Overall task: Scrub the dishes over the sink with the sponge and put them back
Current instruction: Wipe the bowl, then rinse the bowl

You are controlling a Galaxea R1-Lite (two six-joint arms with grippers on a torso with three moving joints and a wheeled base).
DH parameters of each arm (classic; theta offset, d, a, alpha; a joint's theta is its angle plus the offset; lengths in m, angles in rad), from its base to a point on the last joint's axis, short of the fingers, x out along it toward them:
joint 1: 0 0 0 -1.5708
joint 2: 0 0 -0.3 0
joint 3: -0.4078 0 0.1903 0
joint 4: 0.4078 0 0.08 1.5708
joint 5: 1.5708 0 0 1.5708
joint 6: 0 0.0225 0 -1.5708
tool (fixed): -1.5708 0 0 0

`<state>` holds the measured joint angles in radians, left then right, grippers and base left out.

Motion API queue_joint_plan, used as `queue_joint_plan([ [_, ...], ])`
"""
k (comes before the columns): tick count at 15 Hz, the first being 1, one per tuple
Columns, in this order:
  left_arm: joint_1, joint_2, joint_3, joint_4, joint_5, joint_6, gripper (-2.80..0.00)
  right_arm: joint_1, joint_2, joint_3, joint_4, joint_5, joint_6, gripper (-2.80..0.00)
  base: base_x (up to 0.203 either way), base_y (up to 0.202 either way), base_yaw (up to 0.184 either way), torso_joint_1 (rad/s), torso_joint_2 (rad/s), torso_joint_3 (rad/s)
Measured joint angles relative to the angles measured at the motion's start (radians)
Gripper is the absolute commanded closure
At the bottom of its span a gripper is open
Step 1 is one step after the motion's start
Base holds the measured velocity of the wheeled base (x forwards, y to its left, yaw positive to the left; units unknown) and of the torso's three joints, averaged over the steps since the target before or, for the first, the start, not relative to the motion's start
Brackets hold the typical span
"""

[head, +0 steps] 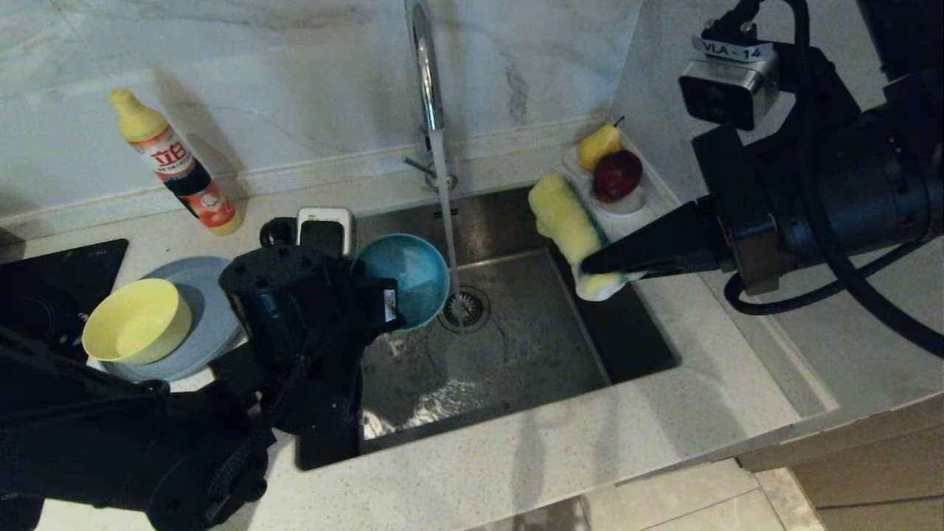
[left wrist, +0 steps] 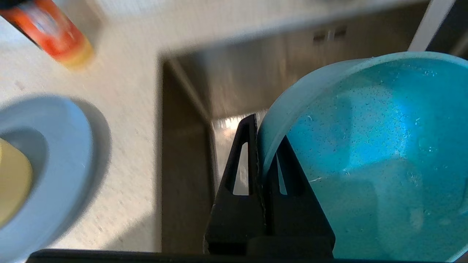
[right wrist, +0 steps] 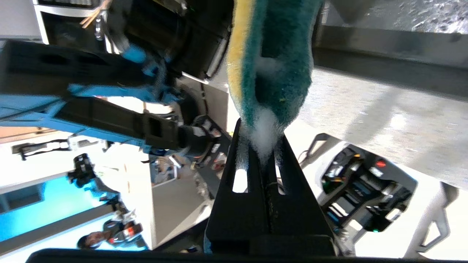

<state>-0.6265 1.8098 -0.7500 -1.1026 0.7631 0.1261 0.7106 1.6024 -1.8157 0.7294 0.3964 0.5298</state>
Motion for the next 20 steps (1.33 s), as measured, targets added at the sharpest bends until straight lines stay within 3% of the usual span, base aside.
queue_joint_plan([
  [3, 0.027, -0.001, -0.147, 0.286, -0.042, -0.14, 0.0, -0.016, -0.031, 0.05, -0.007, 0.0, -0.038, 0.0, 0.0, 0.0, 0.0, 0.0, 0.0, 0.0],
  [8, 0.093, 0.051, -0.472, 0.781, -0.166, -0.437, 0.0, -0.022, -0.07, 0.071, -0.009, 0.0, -0.046, 0.0, 0.0, 0.0, 0.0, 0.0, 0.0, 0.0],
  [10, 0.131, 0.096, -0.571, 0.926, -0.217, -0.544, 0.0, -0.024, -0.079, 0.082, -0.01, 0.0, -0.056, 0.0, 0.0, 0.0, 0.0, 0.0, 0.0, 0.0],
  [13, 0.177, 0.163, -0.655, 0.989, -0.232, -0.632, 0.0, -0.024, -0.093, 0.104, -0.013, 0.0, -0.066, 0.0, 0.0, 0.0, 0.0, 0.0, 0.0, 0.0],
  [16, 0.193, 0.205, -0.696, 0.99, -0.236, -0.672, 0.0, -0.024, -0.101, 0.114, -0.015, 0.0, -0.067, 0.0, 0.0, 0.0, 0.0, 0.0, 0.0, 0.0],
  [20, 0.193, 0.248, -0.747, 1.021, -0.313, -0.744, 0.0, -0.024, -0.105, 0.12, -0.014, 0.0, -0.066, 0.0, 0.0, 0.0, 0.0, 0.0, 0.0, 0.0],
])
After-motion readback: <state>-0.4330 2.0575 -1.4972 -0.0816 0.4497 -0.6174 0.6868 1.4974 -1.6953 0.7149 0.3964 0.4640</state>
